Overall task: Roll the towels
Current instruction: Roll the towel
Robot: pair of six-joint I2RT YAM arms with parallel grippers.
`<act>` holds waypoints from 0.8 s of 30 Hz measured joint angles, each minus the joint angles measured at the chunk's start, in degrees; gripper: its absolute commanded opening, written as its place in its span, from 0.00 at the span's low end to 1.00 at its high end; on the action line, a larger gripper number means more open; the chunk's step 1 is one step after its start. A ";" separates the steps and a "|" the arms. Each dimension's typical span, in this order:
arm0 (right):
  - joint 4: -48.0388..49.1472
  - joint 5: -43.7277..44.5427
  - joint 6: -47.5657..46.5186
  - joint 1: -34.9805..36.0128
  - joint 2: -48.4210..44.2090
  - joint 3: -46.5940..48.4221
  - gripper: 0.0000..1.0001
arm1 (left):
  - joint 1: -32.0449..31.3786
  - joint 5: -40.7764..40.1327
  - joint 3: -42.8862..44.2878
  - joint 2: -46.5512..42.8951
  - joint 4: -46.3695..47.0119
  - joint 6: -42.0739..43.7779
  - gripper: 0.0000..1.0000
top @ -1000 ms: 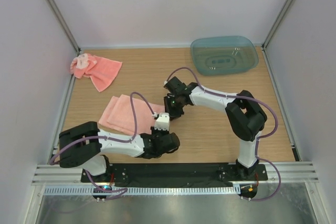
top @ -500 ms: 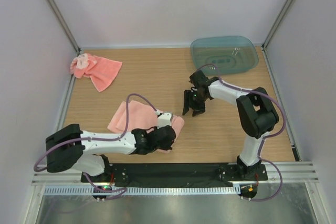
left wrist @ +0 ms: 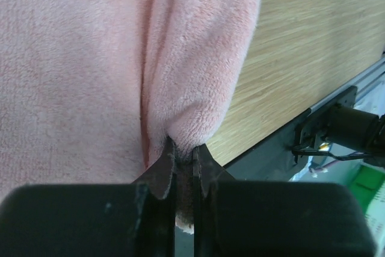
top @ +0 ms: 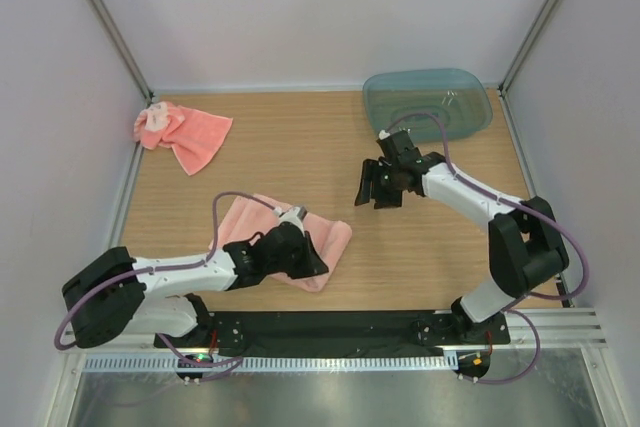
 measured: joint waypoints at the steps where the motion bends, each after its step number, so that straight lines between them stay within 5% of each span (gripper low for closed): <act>1: 0.94 -0.59 0.35 0.00 -1.31 -1.01 0.61 | 0.83 1.44 -1.75 -0.17 2.10 -1.73 0.00; 13: 20.44 -17.25 8.96 1.18 -12.98 -21.05 0.66 | 7.41 11.10 -16.74 0.00 26.77 -22.03 0.00; 24: 40.17 -20.96 15.37 8.15 -10.84 -31.21 0.67 | 12.44 17.49 -19.52 3.32 35.93 -31.39 0.00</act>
